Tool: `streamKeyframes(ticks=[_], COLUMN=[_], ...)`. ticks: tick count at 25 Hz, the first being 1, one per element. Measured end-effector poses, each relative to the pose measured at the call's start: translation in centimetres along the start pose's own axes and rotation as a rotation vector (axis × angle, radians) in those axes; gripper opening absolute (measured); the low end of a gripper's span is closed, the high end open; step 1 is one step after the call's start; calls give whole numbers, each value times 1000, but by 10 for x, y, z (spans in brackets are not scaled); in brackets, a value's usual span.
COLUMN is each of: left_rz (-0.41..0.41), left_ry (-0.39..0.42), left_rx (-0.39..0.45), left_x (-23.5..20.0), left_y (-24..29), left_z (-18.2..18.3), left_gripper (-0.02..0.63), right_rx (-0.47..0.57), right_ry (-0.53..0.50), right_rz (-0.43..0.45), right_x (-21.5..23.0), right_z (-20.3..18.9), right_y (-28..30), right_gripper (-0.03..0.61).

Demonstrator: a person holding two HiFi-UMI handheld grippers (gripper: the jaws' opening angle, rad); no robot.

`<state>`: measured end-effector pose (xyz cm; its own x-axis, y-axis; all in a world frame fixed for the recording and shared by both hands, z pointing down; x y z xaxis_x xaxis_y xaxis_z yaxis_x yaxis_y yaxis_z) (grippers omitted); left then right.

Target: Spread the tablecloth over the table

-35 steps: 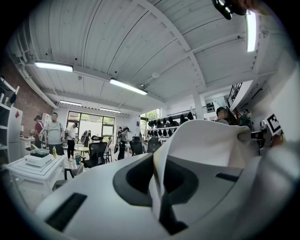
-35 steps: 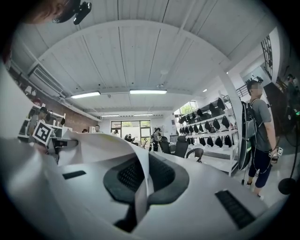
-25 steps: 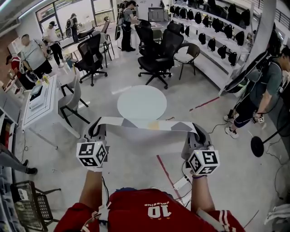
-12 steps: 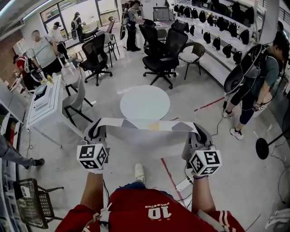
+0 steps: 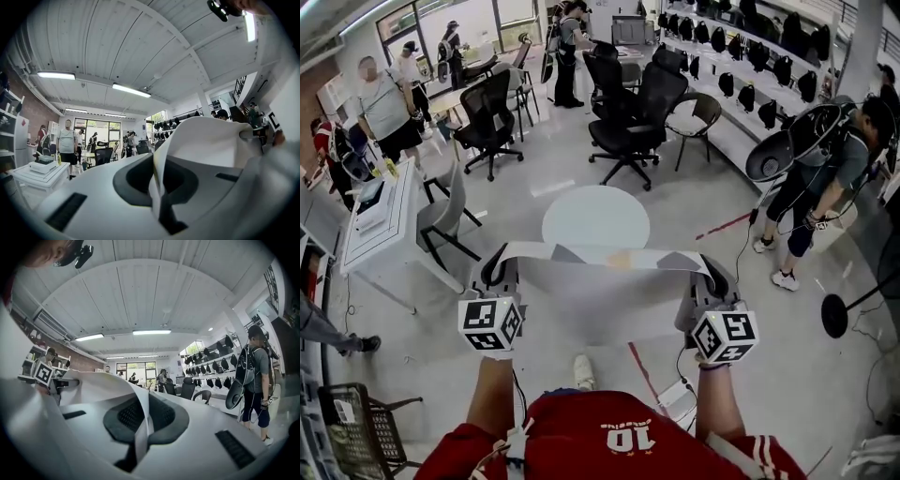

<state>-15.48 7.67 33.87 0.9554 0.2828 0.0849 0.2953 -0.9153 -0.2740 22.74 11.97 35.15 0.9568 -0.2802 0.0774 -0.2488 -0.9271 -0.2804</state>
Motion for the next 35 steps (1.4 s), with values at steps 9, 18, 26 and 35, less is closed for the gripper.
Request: streamKeyframes(ticks=[9,18,26,35], left_rz=[-19,-48,-96,-106], left_ry=[16,13,-2,3], left_rx=[36,55,125,176], left_x=[-33,-70,-106,-134], left_y=[74,135,186,214], left_z=[-5,-12,-4,9], left_gripper=[8,8,8,8], right_rx=[26,49,79,98], right_ry=[-19,-49,-89,-131], right_rz=[-21,-43,-77,-73], right_x=[10,9,-3,-19], right_z=[-5,-7,-1,10], right_y=[75,142,188,218], right_gripper=[15,15,15,15])
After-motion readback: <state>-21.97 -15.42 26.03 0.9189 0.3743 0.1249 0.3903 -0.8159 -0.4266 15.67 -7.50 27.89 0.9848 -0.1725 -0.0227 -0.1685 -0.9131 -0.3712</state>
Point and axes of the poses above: the fingertips, and each gripper's own axes: y forward along the fingers, x to its right, z out of its top, the point moved 4 cm from there along -y, backward along the fingers, and after that the axes turned 14 degrees about x, right-handed, at the moved point
